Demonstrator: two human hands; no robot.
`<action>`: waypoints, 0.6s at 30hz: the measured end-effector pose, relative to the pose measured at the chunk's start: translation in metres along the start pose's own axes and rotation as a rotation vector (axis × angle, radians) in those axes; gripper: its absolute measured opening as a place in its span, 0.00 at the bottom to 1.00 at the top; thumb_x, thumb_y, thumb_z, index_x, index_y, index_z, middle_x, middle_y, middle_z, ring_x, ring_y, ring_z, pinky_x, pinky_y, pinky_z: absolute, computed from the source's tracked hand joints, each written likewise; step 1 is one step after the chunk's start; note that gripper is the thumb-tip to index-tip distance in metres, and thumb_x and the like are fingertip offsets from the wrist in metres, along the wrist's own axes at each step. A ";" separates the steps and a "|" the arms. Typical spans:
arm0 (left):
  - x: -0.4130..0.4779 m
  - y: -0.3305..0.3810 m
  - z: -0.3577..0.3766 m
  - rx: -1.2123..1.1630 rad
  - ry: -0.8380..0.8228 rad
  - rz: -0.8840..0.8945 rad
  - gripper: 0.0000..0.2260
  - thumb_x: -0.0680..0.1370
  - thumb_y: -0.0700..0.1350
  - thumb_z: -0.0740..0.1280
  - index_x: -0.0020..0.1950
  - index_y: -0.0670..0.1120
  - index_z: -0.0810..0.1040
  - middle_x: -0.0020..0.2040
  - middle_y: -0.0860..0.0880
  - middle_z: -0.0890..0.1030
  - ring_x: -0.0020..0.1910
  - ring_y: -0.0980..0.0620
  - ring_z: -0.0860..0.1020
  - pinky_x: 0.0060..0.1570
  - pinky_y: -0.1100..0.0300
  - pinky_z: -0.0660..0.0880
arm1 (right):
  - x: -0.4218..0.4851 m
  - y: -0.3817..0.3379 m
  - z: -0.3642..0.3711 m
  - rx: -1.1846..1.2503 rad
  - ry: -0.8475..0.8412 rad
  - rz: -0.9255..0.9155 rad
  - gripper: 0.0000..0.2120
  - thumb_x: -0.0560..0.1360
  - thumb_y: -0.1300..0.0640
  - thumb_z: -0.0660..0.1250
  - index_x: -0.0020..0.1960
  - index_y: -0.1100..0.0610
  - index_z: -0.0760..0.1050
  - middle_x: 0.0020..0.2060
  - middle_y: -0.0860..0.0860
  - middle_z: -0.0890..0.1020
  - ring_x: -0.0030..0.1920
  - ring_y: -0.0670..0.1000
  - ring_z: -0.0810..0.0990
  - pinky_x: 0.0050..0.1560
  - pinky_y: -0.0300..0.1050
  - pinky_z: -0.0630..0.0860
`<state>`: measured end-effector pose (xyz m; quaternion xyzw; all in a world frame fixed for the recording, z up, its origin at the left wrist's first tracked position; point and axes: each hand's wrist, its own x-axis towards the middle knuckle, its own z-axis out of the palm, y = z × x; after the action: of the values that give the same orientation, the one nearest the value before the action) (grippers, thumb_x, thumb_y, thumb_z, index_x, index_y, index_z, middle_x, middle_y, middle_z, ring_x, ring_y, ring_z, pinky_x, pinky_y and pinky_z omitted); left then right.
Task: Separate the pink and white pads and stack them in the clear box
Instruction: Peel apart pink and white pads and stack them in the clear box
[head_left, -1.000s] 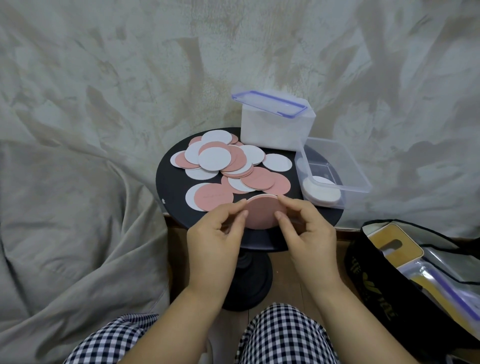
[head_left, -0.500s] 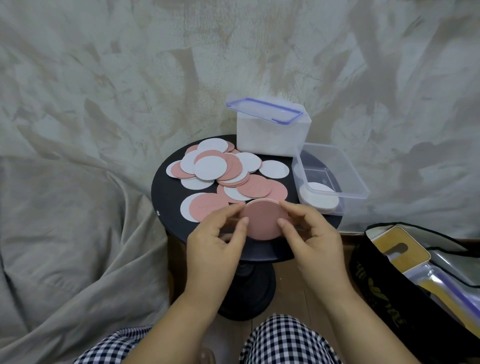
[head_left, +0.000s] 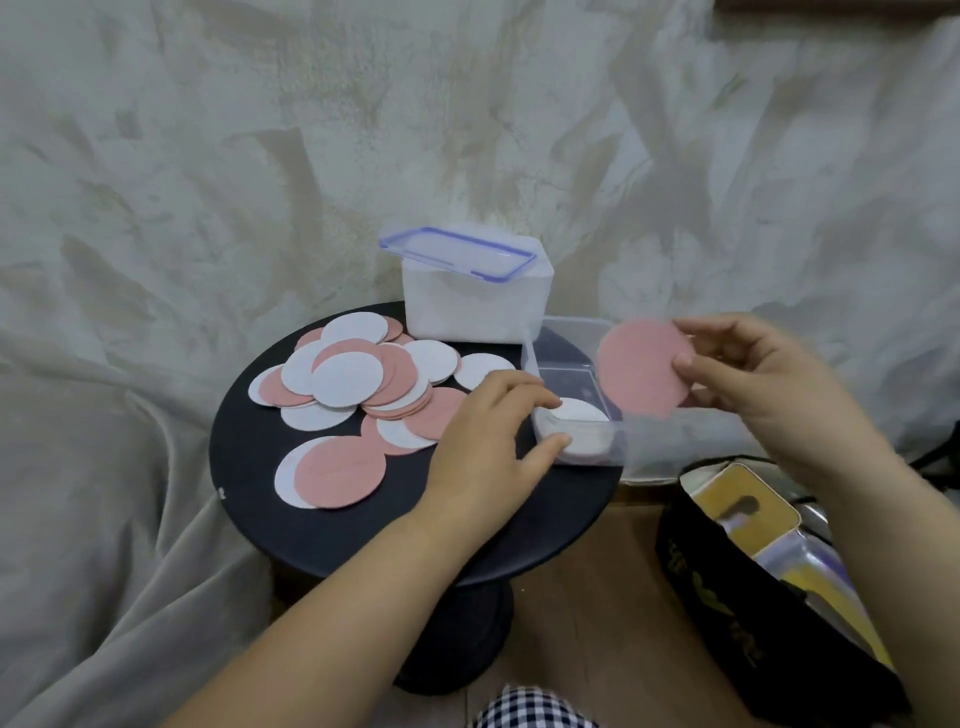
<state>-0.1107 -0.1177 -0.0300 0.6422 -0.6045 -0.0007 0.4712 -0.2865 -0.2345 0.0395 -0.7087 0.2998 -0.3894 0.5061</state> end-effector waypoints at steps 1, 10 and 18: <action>0.001 -0.002 0.003 -0.002 0.001 0.020 0.09 0.72 0.45 0.70 0.52 0.46 0.79 0.55 0.53 0.73 0.54 0.60 0.71 0.50 0.58 0.76 | 0.008 0.001 -0.003 -0.036 -0.036 0.027 0.13 0.74 0.70 0.64 0.48 0.53 0.77 0.32 0.43 0.83 0.32 0.40 0.80 0.33 0.32 0.77; -0.001 -0.010 0.011 -0.045 0.057 0.083 0.06 0.72 0.40 0.70 0.48 0.45 0.79 0.51 0.53 0.74 0.50 0.64 0.71 0.44 0.71 0.74 | 0.053 -0.002 0.012 -0.507 -0.514 0.107 0.11 0.74 0.64 0.67 0.48 0.48 0.77 0.40 0.50 0.80 0.36 0.42 0.81 0.38 0.36 0.79; -0.001 -0.009 0.012 -0.033 0.057 0.056 0.05 0.72 0.43 0.68 0.47 0.48 0.78 0.51 0.55 0.74 0.49 0.64 0.72 0.42 0.68 0.75 | 0.074 0.009 0.027 -0.653 -0.679 0.147 0.09 0.74 0.64 0.67 0.50 0.51 0.76 0.45 0.54 0.82 0.41 0.49 0.81 0.41 0.41 0.81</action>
<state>-0.1105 -0.1254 -0.0427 0.6169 -0.6084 0.0209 0.4989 -0.2252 -0.2848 0.0447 -0.8949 0.2735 0.0154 0.3523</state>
